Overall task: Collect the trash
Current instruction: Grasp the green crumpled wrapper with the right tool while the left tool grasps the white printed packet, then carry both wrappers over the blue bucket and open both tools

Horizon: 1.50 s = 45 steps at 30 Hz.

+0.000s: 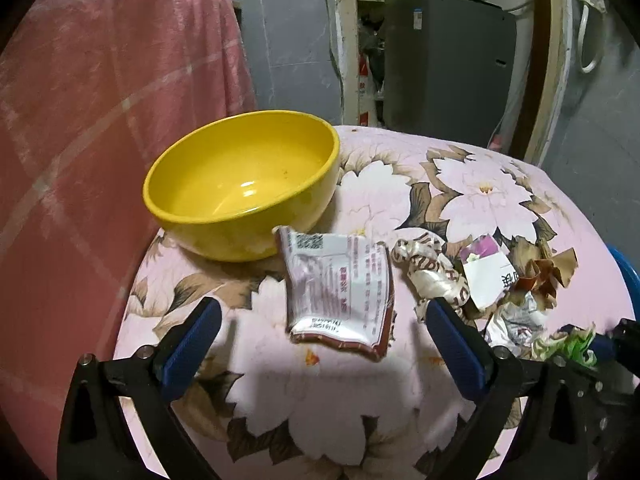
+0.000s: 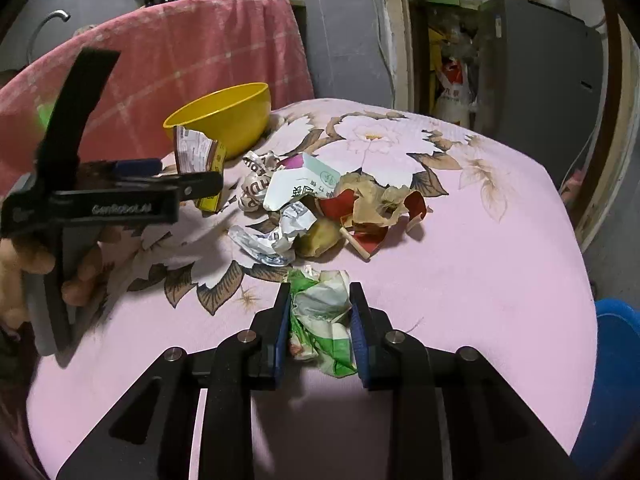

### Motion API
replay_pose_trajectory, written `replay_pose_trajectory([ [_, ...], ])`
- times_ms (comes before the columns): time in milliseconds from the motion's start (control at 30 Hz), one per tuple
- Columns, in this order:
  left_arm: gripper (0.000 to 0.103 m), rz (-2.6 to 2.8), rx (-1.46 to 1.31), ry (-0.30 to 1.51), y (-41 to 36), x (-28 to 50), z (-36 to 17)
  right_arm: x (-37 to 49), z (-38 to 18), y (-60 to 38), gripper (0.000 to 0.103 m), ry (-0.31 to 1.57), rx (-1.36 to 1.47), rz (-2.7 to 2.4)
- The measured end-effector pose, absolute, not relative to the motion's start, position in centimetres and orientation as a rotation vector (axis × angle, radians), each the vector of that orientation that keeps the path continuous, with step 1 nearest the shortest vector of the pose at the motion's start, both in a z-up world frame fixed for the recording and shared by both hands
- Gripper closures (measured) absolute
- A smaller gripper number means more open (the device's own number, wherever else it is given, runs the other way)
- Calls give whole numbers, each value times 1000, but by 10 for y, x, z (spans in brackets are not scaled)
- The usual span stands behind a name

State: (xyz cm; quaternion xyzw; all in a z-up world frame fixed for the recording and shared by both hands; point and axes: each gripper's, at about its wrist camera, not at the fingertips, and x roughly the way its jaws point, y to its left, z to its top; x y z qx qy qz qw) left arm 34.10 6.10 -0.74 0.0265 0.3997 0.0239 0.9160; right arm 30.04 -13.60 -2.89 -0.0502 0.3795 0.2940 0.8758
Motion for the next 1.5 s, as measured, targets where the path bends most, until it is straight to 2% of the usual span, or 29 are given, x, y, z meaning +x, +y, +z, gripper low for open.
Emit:
replay_pose_trajectory([
  [67,16,42,58,833,58,343,-11,299,-29,-135,79,788,-114,611],
  [200,44,31,65,863,55,349,-18,298,-30,-134,79,788,-110,613],
  [267,52,24,70,872,53,352,-20,297,-30,-134,79,786,-108,612],
  [467,53,11,63,857,51,347,-20,297,-31,-140,80,788,-84,622],
  [833,53,-90,-64,775,36,288,-1,286,-27,-158,85,740,-21,611],
  [1300,53,-213,-133,477,-19,224,53,217,40,-213,85,252,68,487],
  [1500,53,-274,-112,366,-56,209,71,198,58,-251,85,113,99,363],
])
